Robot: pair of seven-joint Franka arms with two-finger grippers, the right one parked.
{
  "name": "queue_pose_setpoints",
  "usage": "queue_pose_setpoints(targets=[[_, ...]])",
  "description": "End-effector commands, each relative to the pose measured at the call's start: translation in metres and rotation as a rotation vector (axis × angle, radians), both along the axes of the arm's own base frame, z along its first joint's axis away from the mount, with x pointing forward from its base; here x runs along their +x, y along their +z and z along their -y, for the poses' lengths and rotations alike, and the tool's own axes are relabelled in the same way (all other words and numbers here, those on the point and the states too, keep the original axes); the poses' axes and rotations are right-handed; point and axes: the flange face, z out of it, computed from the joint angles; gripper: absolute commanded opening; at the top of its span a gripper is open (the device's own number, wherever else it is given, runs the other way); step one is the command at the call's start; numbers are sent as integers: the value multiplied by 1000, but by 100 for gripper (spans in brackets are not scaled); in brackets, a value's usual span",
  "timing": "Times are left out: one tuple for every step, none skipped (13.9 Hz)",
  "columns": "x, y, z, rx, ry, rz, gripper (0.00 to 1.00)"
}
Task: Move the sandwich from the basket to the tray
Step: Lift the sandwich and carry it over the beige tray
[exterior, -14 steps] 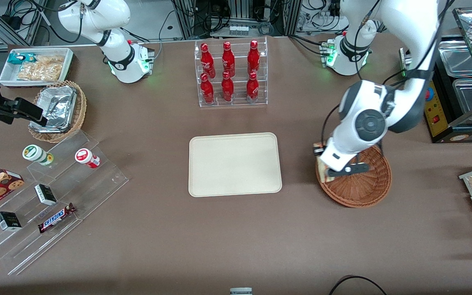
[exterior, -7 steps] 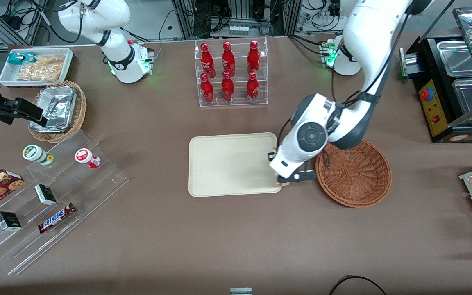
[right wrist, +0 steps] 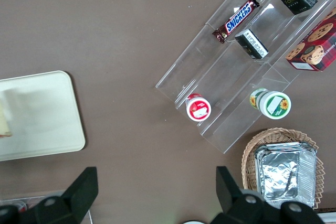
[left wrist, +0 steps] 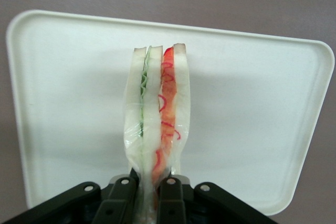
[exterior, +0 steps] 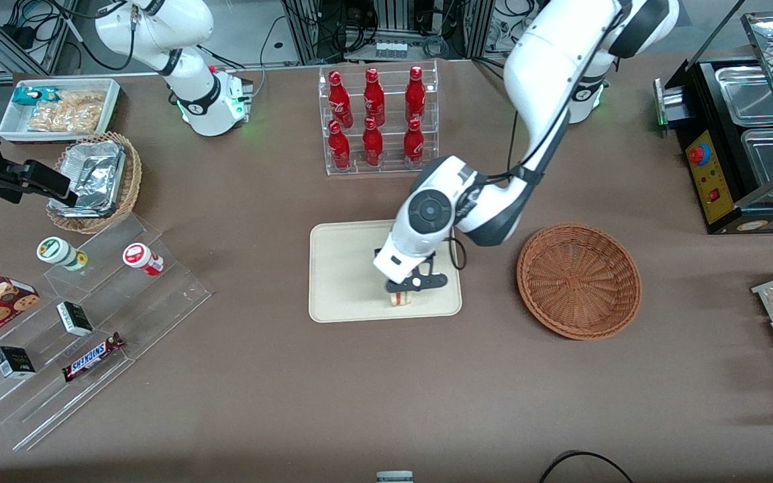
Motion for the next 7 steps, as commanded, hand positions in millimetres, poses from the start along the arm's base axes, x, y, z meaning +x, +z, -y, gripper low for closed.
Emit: queue_pose_setpoints(targets=[[1,-10,20,49,37,55,5],[-6,-17,30,56,35,65,5],[-10,-23,38,54,34,68,5],[-11,-27,39,57,34,64,5],[-11,-28,39,58,32,64,5],[-12,-27,39,61,29,60,5],[-14,-26,42,60,21,61,5]])
